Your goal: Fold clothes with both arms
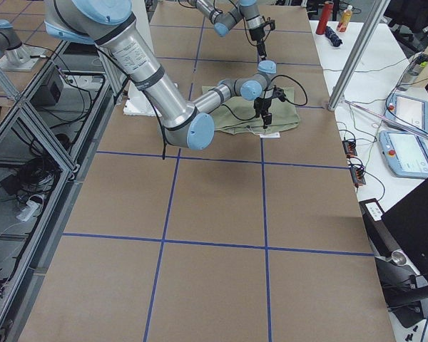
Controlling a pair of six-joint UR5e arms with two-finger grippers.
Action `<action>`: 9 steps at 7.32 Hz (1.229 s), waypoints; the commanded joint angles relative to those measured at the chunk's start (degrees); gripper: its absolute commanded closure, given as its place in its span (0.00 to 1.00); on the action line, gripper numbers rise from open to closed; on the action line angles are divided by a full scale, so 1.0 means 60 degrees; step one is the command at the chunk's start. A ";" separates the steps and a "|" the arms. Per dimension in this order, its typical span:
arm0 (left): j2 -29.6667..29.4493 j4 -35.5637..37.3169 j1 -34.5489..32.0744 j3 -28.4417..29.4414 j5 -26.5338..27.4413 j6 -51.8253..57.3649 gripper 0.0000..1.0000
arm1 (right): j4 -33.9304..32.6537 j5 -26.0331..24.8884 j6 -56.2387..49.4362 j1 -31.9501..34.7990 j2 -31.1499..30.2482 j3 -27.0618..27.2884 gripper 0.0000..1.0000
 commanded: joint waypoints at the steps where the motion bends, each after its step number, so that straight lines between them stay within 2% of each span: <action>1: 0.0010 0.0000 -0.0004 -0.0007 -0.0016 0.0001 0.00 | -0.0026 0.0130 -0.0005 -0.0116 -0.0066 0.0019 0.00; 9: 0.0025 0.0029 -0.0019 -0.0401 -0.0060 -0.0042 0.00 | -0.0801 -0.0088 -0.0195 -0.0088 -0.0038 -0.0011 0.00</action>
